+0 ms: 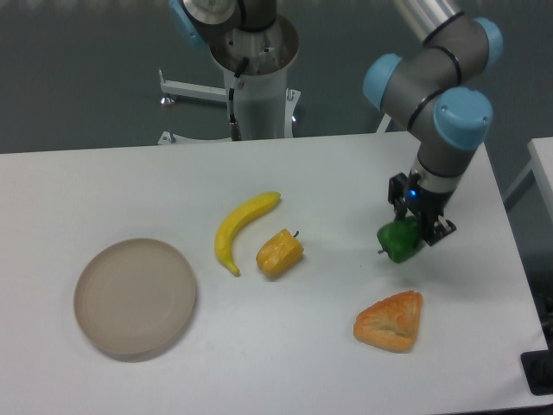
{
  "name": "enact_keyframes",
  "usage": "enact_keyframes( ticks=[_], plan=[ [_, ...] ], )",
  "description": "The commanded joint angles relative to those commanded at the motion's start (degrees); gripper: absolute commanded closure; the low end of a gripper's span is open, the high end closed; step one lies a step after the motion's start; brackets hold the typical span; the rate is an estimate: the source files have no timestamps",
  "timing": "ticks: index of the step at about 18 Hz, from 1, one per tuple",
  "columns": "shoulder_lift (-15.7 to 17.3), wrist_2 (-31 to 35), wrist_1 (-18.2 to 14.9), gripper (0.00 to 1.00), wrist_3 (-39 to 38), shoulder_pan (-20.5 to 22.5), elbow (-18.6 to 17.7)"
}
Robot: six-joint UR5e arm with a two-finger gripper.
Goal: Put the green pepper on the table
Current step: 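Lift the green pepper and carry it away from the pastry, then lower the green pepper onto the table surface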
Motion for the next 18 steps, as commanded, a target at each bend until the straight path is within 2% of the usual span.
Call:
enact_keyframes(
  ticks=[2,5,18],
  plan=[
    [1.5,-3.2,-0.2,0.68,-2.7,1.0,-2.1],
    [2.4,-3.7,-0.3,0.68,-6.8,1.1,-4.8],
    [2.1,-5.1,-0.5,0.67,-12.8,1.2,-5.5]
  ],
)
